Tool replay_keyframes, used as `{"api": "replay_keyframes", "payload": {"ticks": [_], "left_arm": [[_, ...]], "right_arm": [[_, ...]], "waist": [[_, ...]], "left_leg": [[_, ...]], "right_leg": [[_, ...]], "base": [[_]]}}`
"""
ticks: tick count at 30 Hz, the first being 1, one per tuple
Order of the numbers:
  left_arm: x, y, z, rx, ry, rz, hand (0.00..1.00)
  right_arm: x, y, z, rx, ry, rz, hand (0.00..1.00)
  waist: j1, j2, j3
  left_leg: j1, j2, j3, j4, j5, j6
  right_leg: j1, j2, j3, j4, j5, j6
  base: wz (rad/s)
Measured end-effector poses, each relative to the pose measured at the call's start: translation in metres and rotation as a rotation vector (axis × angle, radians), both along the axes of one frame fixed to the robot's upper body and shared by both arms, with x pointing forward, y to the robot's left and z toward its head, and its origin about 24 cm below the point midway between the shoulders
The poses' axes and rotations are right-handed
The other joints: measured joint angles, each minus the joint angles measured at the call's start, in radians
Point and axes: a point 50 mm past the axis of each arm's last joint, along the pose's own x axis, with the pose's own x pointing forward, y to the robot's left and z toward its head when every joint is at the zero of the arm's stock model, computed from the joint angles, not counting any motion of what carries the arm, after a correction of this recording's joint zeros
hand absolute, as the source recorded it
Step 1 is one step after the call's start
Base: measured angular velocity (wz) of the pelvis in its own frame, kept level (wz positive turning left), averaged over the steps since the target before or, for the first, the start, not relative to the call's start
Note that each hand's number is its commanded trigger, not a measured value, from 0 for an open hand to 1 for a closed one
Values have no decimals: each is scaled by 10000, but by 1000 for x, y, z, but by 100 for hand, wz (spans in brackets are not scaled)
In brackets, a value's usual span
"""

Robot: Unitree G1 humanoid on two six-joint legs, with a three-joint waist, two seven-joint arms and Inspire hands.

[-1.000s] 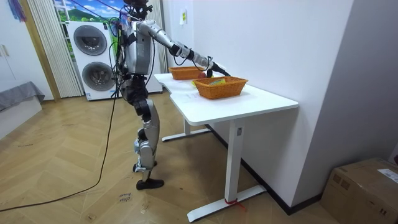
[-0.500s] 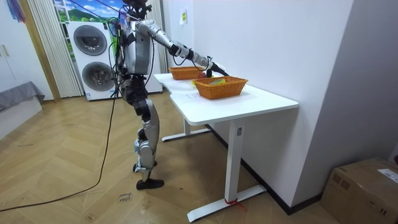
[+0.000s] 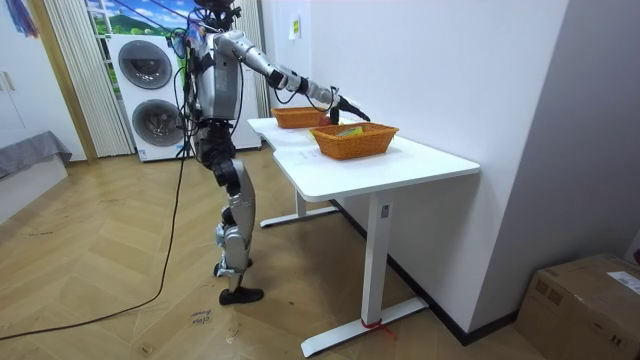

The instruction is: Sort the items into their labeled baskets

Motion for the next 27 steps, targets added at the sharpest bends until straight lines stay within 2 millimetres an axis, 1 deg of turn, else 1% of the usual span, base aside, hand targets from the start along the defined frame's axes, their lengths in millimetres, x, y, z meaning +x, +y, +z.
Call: {"api": "replay_keyframes", "payload": {"ticks": [2, 3, 5, 9, 13, 14, 15, 17, 23, 27], "left_arm": [[-1, 0, 0, 26, 34, -17, 0], [-4, 1, -1, 44, 106, -12, 0], [-7, 1, -1, 67, 230, -41, 0], [-8, 4, 0, 186, 267, -81, 0], [-8, 6, 1, 326, 241, -100, 0], [-9, 6, 1, 339, 237, -96, 0], [-11, 6, 0, 324, 271, -91, 0], [-12, 6, 0, 293, 193, -106, 0], [-18, 11, -1, 270, 345, 215, 0], [-17, 12, 0, 239, 292, 271, 0]], "right_arm": [[1, 1, 8, 187, -328, 31, 0], [1, 1, 11, 274, -474, 24, 0], [1, 0, 15, 393, -658, 2, 0], [-1, 2, 24, 272, -1034, 337, 0], [-4, 5, 23, 313, -1056, 639, 0], [-6, 6, 21, 312, -977, 702, 0], [-7, 7, 20, 316, -961, 796, 0], [-9, 8, 22, 272, -1019, 985, 0], [-14, 14, 22, 251, -882, 1569, 0], [-14, 17, 22, 432, -520, 1880, 0]], "waist": [[-42, 7, -15], [-73, 14, -34], [-113, 34, -48], [-127, 36, -64], [-137, 46, -66], [-136, 54, -86], [-138, 60, -82], [-167, 69, -114], [-151, 23, -150], [-138, 27, -148]], "left_leg": [[33, 1, 13, 1, 9, 15], [84, 2, 17, 1, 9, 16], [175, 6, 20, 2, 9, 16], [248, 68, 131, -28, 9, 15], [440, 118, 237, -110, 10, 12], [514, 118, 260, -167, 10, 12], [610, 119, 298, -204, 10, 12], [673, 118, 329, -244, 12, 8], [973, 127, 379, -357, 36, -18], [983, 127, 389, -357, 38, -21]], "right_leg": [[22, -3, 1, 18, 3, -5], [72, -3, 0, 18, 5, -6], [168, 1, 2, 13, 5, -6], [207, 31, 62, 33, 38, -48], [370, 63, 87, 8, 72, -63], [425, 60, 98, 8, 72, -63], [490, 60, 131, 5, 72, -62], [518, 60, 169, 5, 73, -61], [703, 89, 275, -15, 74, -61], [688, 87, 297, -14, 76, -64]], "base": [[0], [0], [0], [-3], [-5], [-4], [-5], [-7], [-5], [0]]}}
